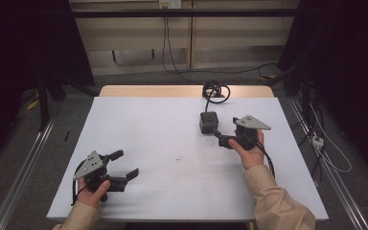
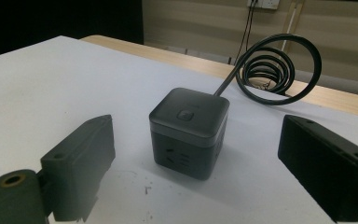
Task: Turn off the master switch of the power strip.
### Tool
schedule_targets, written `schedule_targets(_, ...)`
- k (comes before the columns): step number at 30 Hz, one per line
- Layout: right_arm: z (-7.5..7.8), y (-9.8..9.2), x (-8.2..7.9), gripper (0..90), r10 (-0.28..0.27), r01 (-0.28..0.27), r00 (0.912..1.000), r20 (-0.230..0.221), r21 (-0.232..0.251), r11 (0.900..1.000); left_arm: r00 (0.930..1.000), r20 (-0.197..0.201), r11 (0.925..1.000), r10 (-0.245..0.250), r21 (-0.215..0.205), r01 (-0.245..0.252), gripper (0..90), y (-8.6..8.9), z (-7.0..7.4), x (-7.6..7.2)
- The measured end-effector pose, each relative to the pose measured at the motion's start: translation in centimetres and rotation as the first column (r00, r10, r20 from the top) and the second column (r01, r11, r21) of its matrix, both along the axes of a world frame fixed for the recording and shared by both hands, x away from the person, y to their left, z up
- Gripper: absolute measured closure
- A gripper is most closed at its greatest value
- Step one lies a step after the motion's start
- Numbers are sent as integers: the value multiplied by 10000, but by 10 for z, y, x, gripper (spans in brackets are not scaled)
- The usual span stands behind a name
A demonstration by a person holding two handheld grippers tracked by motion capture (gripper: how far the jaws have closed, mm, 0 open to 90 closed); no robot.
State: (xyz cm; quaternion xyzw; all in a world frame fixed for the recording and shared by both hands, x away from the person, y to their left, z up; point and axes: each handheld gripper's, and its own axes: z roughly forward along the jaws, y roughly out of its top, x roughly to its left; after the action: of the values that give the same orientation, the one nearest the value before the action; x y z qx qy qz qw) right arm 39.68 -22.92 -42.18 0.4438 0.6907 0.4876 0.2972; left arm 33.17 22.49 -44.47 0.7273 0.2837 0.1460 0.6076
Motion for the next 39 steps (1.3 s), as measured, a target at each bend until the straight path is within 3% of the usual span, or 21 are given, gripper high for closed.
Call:
schedule_targets(20,0,1,12,117,-99,99,9999,-54,39,9999,10000,-1,10000,-12,22,12,58,-1,0,1)
schedule_targets(39,6,3,24,149,56,-61,9998,-171,-296,9995,10000,18,9999,-7,102,6,58,0,-1,1)
